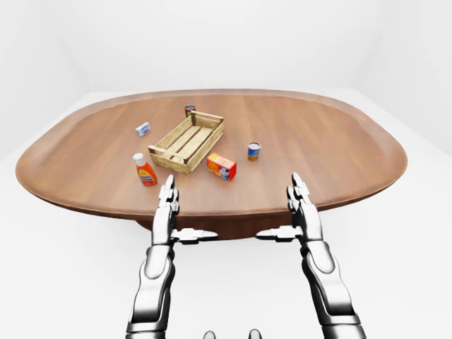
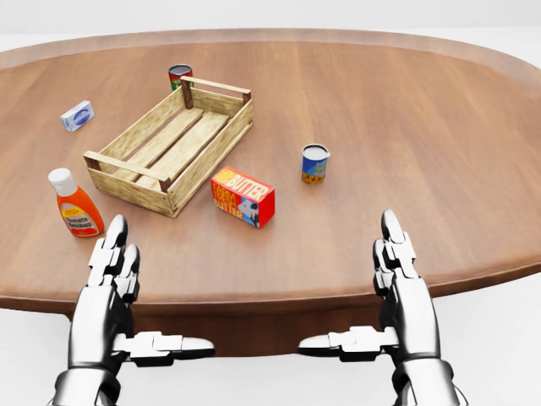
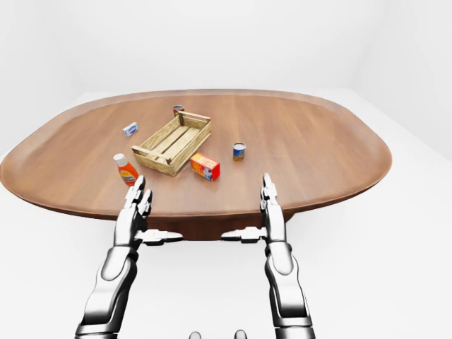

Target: Pick up the butter and put it in the tray.

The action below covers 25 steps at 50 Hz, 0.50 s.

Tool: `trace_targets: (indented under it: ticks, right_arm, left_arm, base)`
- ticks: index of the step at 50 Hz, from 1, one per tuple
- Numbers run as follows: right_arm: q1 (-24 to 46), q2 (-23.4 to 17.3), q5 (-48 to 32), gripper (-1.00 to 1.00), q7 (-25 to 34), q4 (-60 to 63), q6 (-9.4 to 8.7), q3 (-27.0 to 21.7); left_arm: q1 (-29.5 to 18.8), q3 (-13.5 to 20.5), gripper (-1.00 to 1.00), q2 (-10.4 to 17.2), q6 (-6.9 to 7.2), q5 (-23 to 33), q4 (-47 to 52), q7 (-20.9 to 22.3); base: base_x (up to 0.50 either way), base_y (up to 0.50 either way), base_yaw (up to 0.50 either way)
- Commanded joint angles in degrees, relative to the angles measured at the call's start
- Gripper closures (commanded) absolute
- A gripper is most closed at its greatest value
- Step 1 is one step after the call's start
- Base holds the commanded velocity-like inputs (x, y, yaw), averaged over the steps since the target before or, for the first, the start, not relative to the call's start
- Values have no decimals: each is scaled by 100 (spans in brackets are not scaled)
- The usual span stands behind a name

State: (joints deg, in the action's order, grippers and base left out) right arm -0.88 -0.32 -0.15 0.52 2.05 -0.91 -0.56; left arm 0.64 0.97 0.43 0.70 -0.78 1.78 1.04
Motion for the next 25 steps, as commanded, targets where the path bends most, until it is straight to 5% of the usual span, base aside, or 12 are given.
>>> trace_targets:
  ticks: [1, 6, 15, 25]
  right_arm:
    - [-377, -12, -86, -100, 104, 833, -349, 27]
    - [-617, 4, -97, -100, 161, 1466, -409, 81]
    - [-1134, -1, -77, -100, 221, 2699, -409, 146]
    - [-1294, 54, 171, -100, 284, 3178, -409, 6]
  left_arm:
    - [219, 188, -100, 76, 235, -156, 613, 203]
    - [475, 183, -100, 68, 430, -162, 1211, 299]
    - [1119, 322, -100, 25, 430, -280, 2778, 595]
    - [1197, 770, -100, -25, 430, -568, 3384, 928]
  base:
    - [0, 0, 0]
    - [0, 0, 0]
    - [0, 0, 0]
    - [0, 0, 0]
